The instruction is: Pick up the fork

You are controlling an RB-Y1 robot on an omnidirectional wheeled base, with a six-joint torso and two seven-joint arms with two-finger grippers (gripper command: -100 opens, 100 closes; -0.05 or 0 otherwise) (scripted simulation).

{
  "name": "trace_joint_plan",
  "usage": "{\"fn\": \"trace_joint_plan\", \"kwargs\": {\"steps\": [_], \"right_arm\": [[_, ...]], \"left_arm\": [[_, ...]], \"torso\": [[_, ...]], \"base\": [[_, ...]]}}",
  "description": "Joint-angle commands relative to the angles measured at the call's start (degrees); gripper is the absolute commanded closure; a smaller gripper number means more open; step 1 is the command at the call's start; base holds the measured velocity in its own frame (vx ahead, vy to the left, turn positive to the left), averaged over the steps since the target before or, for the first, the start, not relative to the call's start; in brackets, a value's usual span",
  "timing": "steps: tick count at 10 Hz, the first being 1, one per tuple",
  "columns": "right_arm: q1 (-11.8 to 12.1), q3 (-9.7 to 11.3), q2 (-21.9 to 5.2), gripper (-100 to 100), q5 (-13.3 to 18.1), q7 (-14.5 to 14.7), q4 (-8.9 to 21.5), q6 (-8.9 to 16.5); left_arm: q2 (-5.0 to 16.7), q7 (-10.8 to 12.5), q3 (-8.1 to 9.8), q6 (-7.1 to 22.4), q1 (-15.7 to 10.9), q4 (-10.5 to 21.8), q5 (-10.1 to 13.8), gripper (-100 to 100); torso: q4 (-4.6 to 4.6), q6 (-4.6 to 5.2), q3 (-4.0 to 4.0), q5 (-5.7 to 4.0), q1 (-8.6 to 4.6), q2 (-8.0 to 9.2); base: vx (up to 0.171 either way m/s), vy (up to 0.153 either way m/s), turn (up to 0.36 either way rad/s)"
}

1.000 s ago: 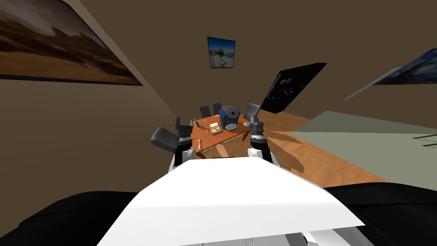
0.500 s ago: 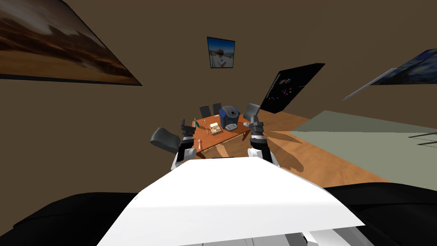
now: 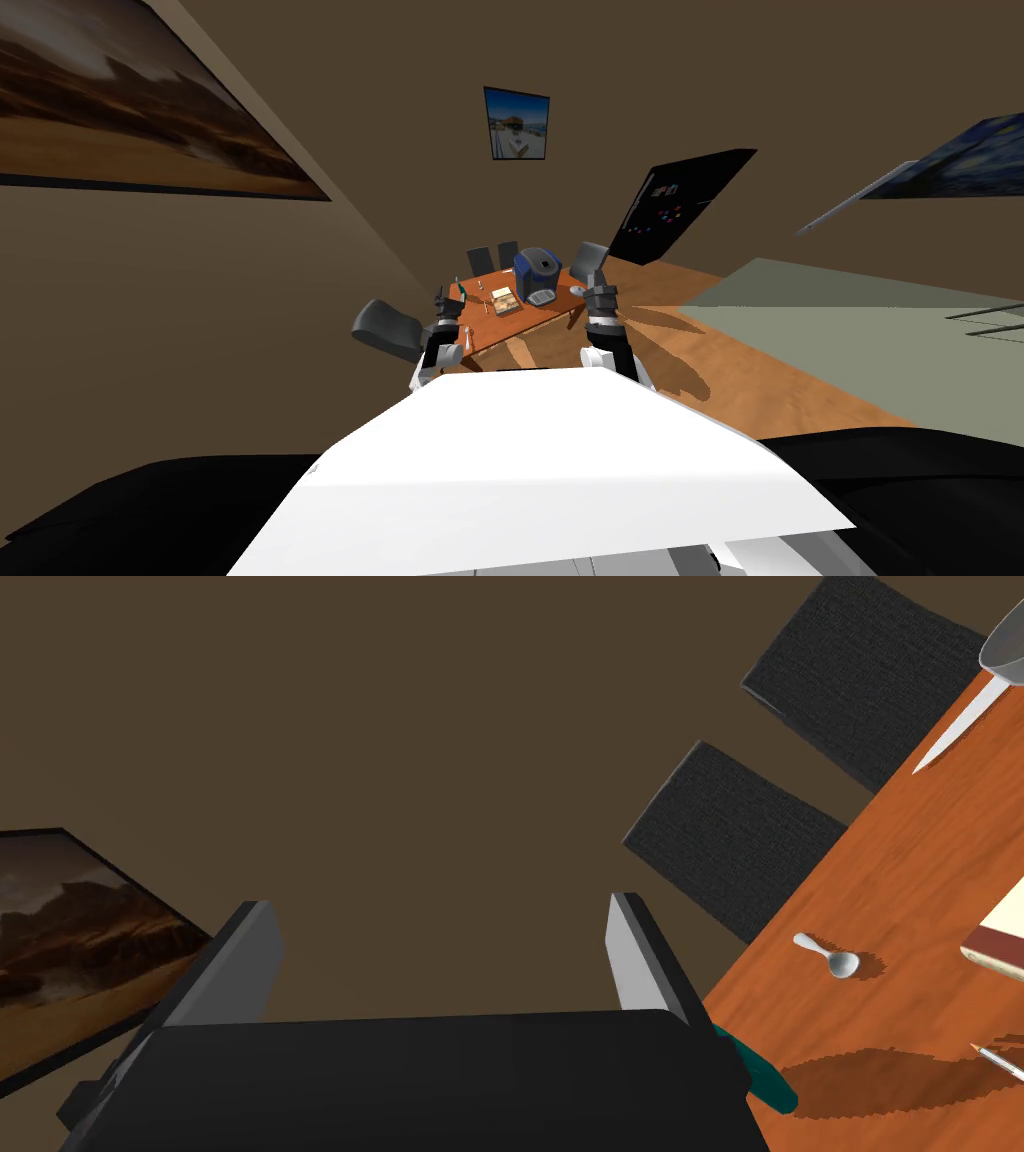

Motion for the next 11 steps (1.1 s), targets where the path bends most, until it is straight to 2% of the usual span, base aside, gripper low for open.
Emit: {"fn": "trace_joint_plan", "kwargs": {"steps": [1,2,3,4,5,6,7,8,9,10,11], "right_arm": [[0.00,0.00,0.00,0,0.00,0.00,0.00,0.00],[0.00,0.00,0.00,0,0.00,0.00,0.00,0.00],[0.00,0.00,0.00,0,0.00,0.00,0.00,0.00],[0.00,0.00,0.00,0,0.00,0.00,0.00,0.00],[0.00,0.00,0.00,0,0.00,0.00,0.00,0.00],[0.00,0.00,0.00,0,0.00,0.00,0.00,0.00],[0.00,0.00,0.00,0,0.00,0.00,0.00,0.00],[0.00,0.00,0.00,0,0.00,0.00,0.00,0.00],[0.00,0.00,0.00,0,0.00,0.00,0.00,0.00],[0.00,0.00,0.00,0,0.00,0.00,0.00,0.00],[0.00,0.00,0.00,0,0.00,0.00,0.00,0.00]], "left_arm": [[0.58,2.86,0.35,2.84,-1.40,2.86,1.97,-100],[0.58,3.39,0.35,2.84,-1.40,4.01,1.97,-100],[0.87,5.35,0.51,4.35,-2.44,6.00,3.18,-100],[0.87,5.35,0.51,4.35,-2.44,6.68,3.18,-100],[1.14,7.33,0.67,5.89,-3.49,9.00,4.41,-100],[1.14,7.33,0.67,5.89,-3.49,9.40,4.41,-100],[1.41,9.33,0.83,7.44,-4.56,12.18,5.64,-100],[1.41,9.33,0.83,7.44,-4.56,12.18,5.64,-100],[1.66,11.34,0.99,9.01,-5.63,14.35,6.88,-100],[1.66,11.34,0.99,9.01,-5.63,14.99,6.88,-100],[1.92,13.34,1.15,10.59,-6.72,17.20,8.12,-100]], "torso": [[0.00,0.00,0.00,0.00,0.00,0.00],[0.00,0.00,0.01,0.00,0.01,0.01],[0.00,-0.01,0.01,0.00,0.00,0.02],[0.00,-0.01,0.01,0.00,-0.01,0.01],[0.01,-0.01,0.01,-0.01,-0.02,0.01],[0.00,0.00,0.01,-0.01,-0.03,0.01],[0.00,-0.01,0.01,-0.01,-0.03,0.01],[0.01,-0.01,0.01,-0.01,-0.04,0.02],[0.01,-0.01,0.02,-0.01,-0.04,0.02],[0.01,0.00,0.01,-0.01,-0.03,0.02],[0.01,-0.01,0.01,-0.01,-0.04,0.02]], "base": [[-0.002,0.020,-0.033],[-0.001,0.016,-0.010],[0.001,0.013,-0.012],[0.001,0.010,-0.007],[0.000,0.012,-0.018],[0.000,0.010,-0.010],[0.000,0.012,-0.016],[-0.002,0.011,-0.009],[-0.001,0.011,-0.017],[0.000,0.010,-0.010],[-0.001,0.015,-0.017]]}}
